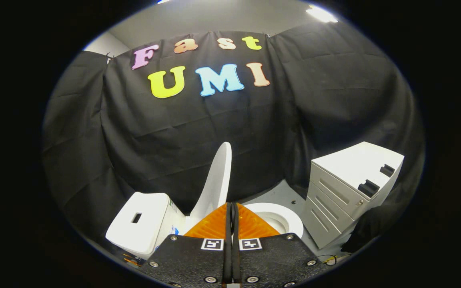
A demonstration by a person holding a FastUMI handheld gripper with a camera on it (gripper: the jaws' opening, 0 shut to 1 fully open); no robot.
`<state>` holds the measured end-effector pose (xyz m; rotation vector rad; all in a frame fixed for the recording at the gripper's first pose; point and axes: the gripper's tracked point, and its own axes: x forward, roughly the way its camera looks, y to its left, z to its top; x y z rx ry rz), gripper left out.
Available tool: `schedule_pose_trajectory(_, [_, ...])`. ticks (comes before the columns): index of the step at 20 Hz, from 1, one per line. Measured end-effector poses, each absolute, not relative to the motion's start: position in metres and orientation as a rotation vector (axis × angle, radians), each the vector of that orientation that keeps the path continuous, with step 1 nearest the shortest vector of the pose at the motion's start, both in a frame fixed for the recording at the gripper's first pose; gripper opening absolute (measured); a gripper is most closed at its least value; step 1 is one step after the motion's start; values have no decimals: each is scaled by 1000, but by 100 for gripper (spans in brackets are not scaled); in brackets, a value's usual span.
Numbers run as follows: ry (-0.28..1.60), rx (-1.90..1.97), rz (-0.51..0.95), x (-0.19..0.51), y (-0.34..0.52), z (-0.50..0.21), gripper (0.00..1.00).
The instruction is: Open the toilet lid.
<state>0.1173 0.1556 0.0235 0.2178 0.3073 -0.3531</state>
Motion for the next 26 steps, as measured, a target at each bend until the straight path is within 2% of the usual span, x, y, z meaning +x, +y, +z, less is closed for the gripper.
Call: schedule_pose_trajectory(26, [209, -43, -203, 145, 298, 71, 0])
